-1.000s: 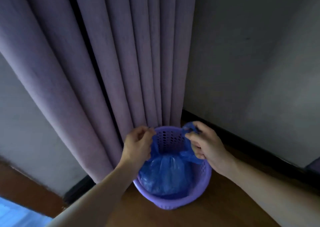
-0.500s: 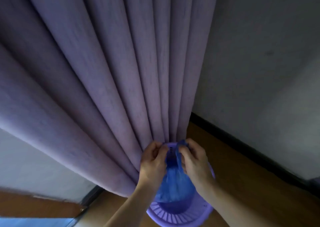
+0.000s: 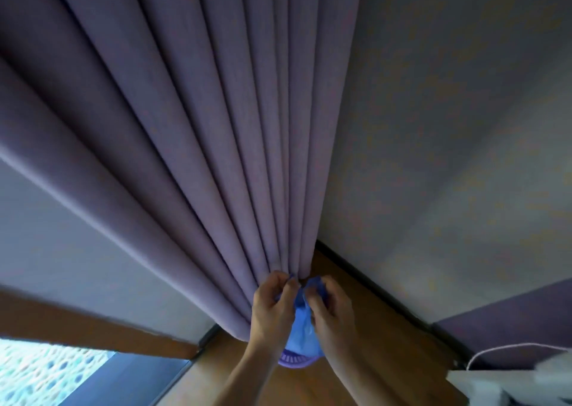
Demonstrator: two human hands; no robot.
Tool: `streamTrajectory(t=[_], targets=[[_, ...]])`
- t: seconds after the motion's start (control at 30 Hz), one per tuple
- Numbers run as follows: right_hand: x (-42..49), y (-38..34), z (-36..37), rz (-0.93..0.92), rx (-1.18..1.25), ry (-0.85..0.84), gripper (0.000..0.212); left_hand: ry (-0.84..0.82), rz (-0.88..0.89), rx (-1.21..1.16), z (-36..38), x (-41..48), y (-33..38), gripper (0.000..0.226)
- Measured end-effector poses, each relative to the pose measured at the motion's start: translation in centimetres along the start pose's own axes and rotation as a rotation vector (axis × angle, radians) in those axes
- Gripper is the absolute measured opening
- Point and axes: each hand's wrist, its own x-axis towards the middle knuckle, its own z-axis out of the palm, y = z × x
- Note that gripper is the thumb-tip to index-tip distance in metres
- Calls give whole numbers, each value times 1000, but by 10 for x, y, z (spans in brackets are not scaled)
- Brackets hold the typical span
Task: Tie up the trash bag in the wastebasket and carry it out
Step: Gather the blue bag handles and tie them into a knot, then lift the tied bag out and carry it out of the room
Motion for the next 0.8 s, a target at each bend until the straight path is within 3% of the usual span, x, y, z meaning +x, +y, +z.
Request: streamTrajectory(t=[0.1, 0.2, 0.27, 0.43, 0.57, 0.8], targets=[[-31, -77, -16, 19, 34, -40, 4, -15, 42, 60, -14, -36, 79, 35], [-58, -132, -27, -9, 32, -58, 13, 9, 95, 76, -29, -65, 135, 30], [-74, -158, -28, -26, 111, -22, 6, 37, 115, 61, -37, -81, 158, 27], [-104, -197, -17, 8, 278, -40, 10, 104, 167, 31, -62, -120, 170, 25], [-113, -219, 1, -65, 222, -113, 27, 210, 196, 6, -92, -143, 168, 23], [-132, -233, 66, -141, 155, -298, 29, 410, 157, -134, -169, -172, 155, 29]])
